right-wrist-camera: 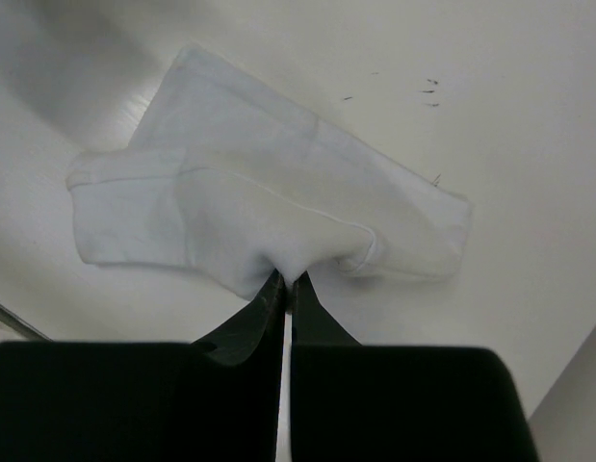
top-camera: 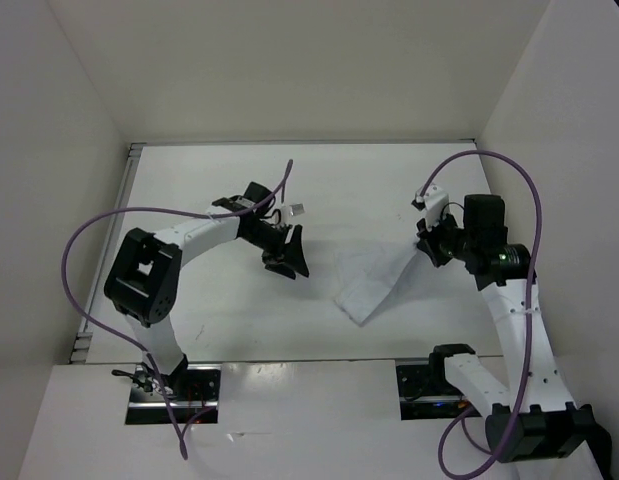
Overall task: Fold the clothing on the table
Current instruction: Fold the skirt
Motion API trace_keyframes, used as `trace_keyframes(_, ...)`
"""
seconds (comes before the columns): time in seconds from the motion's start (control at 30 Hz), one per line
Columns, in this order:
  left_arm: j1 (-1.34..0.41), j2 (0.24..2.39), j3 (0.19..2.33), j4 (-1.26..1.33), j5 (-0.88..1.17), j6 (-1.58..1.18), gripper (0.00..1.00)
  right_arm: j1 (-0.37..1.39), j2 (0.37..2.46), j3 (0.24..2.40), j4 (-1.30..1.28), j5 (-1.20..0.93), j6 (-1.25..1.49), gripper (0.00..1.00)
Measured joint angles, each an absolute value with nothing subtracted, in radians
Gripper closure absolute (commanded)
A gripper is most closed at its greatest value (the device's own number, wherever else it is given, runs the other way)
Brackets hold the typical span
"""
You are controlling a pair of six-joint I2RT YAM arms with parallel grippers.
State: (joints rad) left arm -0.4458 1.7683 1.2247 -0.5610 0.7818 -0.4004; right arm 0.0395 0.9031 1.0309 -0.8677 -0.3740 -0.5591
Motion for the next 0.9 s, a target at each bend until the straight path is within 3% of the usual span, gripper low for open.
trace_keyframes(0.33, -0.488, 1.796, 1.222, -0.357, 1.027, -0.588, 0.30, 0.053, 1.016, 1.021, -0.756, -0.379, -0.373, 1.00)
trace_keyframes(0.5, -0.577, 1.803, 1.216, -0.270, 1.020, -0.742, 0.30, 0.052, 1.018, 1.018, -0.687, -0.330, -0.290, 1.00)
trace_keyframes(0.9, -0.610, 1.850, 1.126, -0.038, 0.978, -1.026, 0.15, 0.045, 1.018, 0.926, -0.519, -0.328, -0.056, 1.00)
